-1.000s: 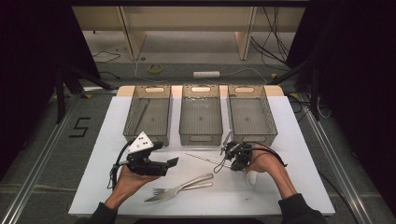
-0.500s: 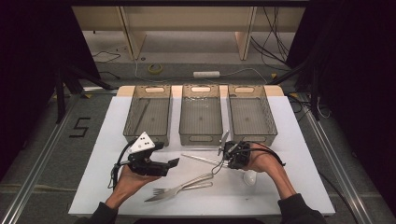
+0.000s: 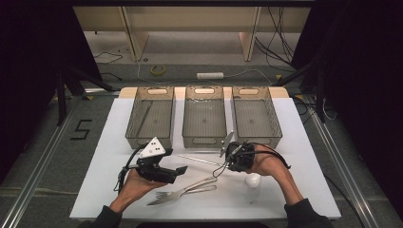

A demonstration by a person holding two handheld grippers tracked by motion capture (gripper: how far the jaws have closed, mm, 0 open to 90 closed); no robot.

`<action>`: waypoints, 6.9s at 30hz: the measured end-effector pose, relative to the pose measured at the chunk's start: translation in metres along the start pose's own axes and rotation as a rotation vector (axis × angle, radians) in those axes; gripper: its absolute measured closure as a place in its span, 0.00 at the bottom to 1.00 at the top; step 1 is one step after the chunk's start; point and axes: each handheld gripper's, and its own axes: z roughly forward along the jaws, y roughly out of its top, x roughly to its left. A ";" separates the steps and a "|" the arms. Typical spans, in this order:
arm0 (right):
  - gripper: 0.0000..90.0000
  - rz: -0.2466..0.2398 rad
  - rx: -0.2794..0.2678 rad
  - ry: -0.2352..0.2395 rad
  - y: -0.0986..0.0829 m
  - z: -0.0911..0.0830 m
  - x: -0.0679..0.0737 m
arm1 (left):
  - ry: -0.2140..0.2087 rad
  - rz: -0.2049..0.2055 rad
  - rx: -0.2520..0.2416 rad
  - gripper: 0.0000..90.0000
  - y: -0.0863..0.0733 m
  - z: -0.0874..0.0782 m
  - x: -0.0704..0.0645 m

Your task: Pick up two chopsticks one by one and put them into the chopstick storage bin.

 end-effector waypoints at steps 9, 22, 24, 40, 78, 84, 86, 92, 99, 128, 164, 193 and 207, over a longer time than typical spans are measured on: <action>0.95 -0.038 -0.016 0.005 0.006 -0.008 0.011 | -0.026 0.074 0.090 0.20 0.001 0.017 -0.012; 0.95 -0.103 -0.019 0.015 0.017 -0.019 0.030 | -0.046 0.118 0.174 0.26 0.001 0.033 -0.022; 0.95 -0.114 -0.023 0.020 0.019 -0.020 0.033 | -0.056 0.127 0.188 0.28 0.001 0.034 -0.023; 0.95 -0.184 -0.039 0.033 0.028 -0.023 0.047 | -0.111 0.278 0.286 0.54 0.002 0.046 -0.041; 0.53 -0.060 -0.226 0.017 0.011 -0.042 0.038 | -0.142 0.340 0.301 0.95 0.006 0.033 -0.034; 0.43 0.079 -0.367 -0.036 0.000 -0.051 0.029 | -0.080 0.275 0.291 0.95 0.006 0.029 -0.023; 0.42 0.129 -0.403 -0.070 -0.004 -0.052 0.026 | -0.062 0.255 0.284 0.95 0.006 0.028 -0.021; 0.38 0.332 -0.529 -0.203 -0.024 -0.052 0.017 | 0.011 0.206 0.266 0.95 0.005 0.024 -0.010; 0.35 0.468 -0.542 -0.216 -0.043 -0.040 0.013 | 0.061 0.138 0.225 0.95 0.007 0.016 0.000; 0.32 0.637 -0.565 -0.229 -0.088 -0.016 0.022 | 0.207 -0.068 0.105 0.95 0.025 -0.008 0.053; 0.30 0.615 -0.572 -0.192 -0.096 -0.011 0.043 | 0.385 -0.309 0.061 0.95 0.062 0.008 0.158; 0.28 0.600 -0.576 -0.176 -0.094 -0.010 0.044 | 0.470 -0.370 0.119 0.95 0.045 0.020 0.192; 0.28 0.589 -0.570 -0.165 -0.092 -0.009 0.045 | 0.505 -0.403 0.148 0.83 0.035 0.023 0.196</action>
